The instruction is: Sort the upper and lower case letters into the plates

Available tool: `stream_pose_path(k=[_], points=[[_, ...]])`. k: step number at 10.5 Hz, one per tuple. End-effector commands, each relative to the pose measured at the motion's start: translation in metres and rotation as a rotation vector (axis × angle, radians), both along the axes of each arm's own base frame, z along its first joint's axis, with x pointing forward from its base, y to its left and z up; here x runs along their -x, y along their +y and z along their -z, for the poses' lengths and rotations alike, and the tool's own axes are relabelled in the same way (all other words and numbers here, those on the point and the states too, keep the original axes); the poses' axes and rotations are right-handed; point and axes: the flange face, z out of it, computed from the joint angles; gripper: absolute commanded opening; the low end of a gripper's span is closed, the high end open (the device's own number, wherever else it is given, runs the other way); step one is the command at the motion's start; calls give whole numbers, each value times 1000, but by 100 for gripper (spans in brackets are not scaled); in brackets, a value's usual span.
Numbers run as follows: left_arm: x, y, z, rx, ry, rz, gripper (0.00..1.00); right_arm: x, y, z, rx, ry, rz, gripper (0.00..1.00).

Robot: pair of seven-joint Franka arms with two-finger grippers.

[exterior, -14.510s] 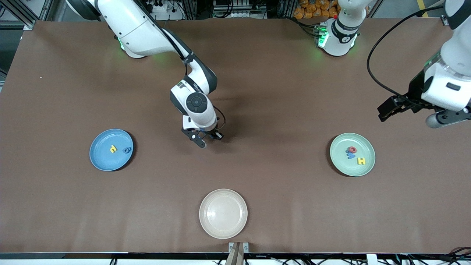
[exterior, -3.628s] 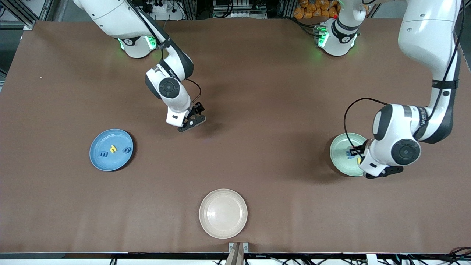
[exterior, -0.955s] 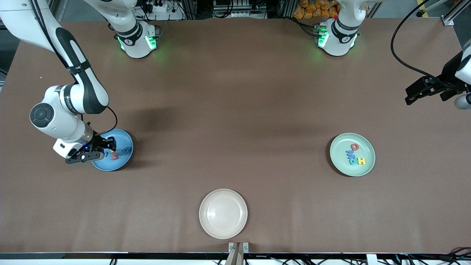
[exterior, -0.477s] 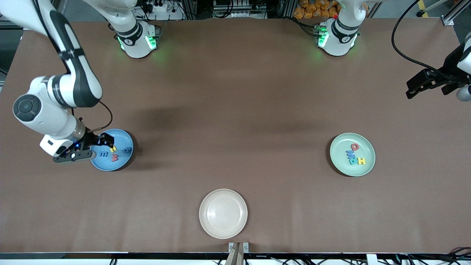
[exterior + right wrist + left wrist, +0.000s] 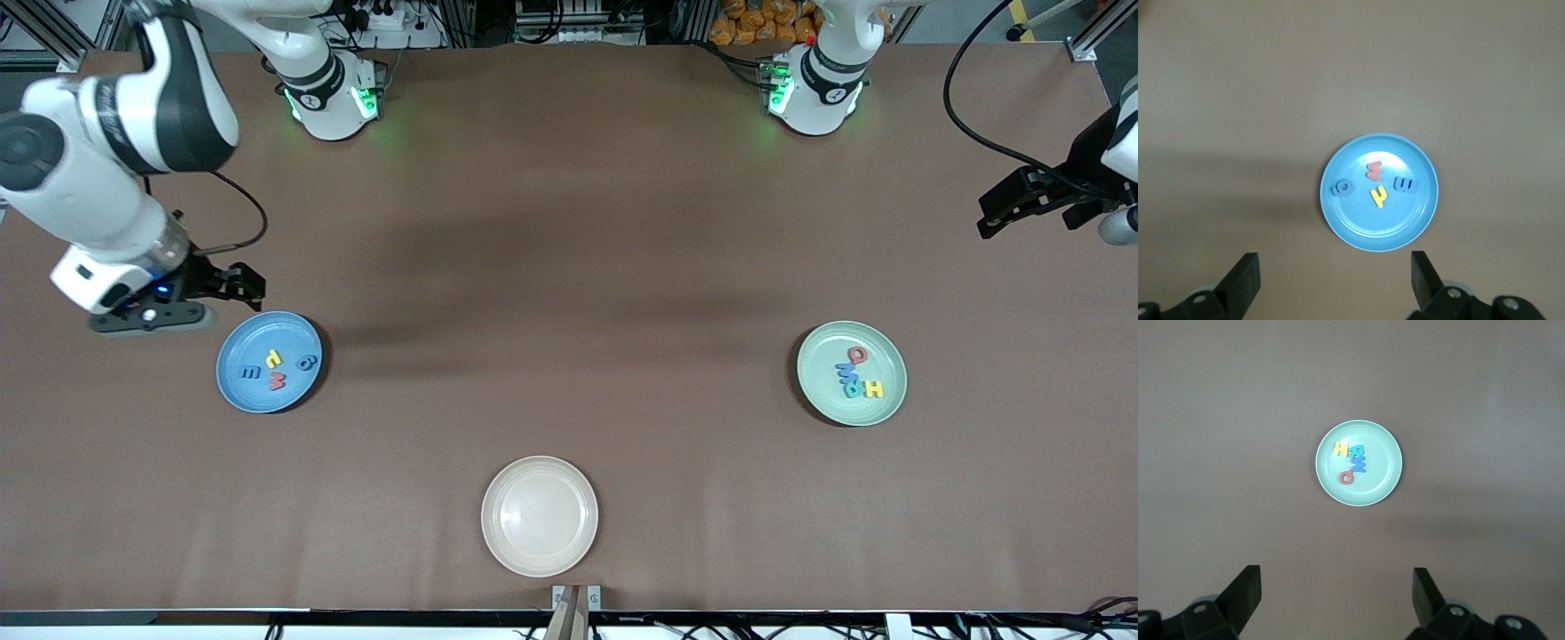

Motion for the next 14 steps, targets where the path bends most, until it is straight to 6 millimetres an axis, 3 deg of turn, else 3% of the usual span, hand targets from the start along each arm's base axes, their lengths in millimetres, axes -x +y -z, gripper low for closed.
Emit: stream_pose_path(k=[1,3,5,7,11,14], points=[[5,1,-4,24,-1,4,100,-8,10,-63,-32,-15,13,100],[3,0,-5,19,-5,10,100,-3,17,-123,-30,-10,4,100],[3,8,-11,23,-18,-5,100,1,3,-160,-29,-20,24,100],[4,6,-24,15,-46,1,100,3,-24,-162,-21,1,-1,100],[8,4,-27,29,-36,12,100,1,-59,-176,-16,-22,9,100],[11,-1,-24,86,0,17,100,2,-65,-173,-51,-13,120,100]])
